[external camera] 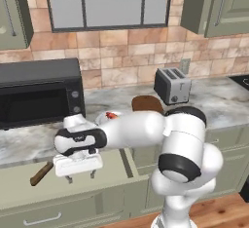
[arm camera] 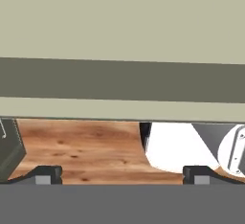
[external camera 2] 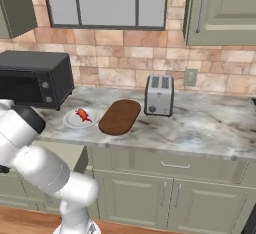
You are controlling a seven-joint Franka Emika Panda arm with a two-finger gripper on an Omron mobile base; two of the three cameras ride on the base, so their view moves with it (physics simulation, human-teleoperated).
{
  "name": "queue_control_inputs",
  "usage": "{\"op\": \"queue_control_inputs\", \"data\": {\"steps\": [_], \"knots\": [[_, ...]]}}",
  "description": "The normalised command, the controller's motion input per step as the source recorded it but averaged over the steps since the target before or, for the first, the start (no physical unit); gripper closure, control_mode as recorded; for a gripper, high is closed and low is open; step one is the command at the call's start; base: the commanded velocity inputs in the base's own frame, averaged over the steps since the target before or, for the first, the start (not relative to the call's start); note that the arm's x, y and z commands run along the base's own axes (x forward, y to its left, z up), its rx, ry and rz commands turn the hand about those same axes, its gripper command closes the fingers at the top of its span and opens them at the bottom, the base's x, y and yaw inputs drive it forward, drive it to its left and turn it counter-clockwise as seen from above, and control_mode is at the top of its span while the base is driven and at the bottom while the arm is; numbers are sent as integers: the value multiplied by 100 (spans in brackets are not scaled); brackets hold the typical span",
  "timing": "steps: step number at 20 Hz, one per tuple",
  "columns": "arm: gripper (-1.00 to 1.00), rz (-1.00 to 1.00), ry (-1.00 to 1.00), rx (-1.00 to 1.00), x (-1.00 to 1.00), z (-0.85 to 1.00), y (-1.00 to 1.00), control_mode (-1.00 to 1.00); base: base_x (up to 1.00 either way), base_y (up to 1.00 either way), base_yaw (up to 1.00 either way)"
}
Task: Pick up the knife from the drawer and place it on the cutting board. Then place the meat from the plate to the cutting board.
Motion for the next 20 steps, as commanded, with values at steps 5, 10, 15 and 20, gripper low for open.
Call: {"op": "queue_control_inputs", "data": {"steps": [5,10,15,20], "knots": [[-100,0,6,0,26,-31,16,-100,0,0,0],[-100,0,5,0,23,-33,26,-100,0,0,0],[-100,0,1,0,21,-24,19,-100,0,0,0],[-100,0,0,0,17,-12,16,-100,0,0,0]]}}
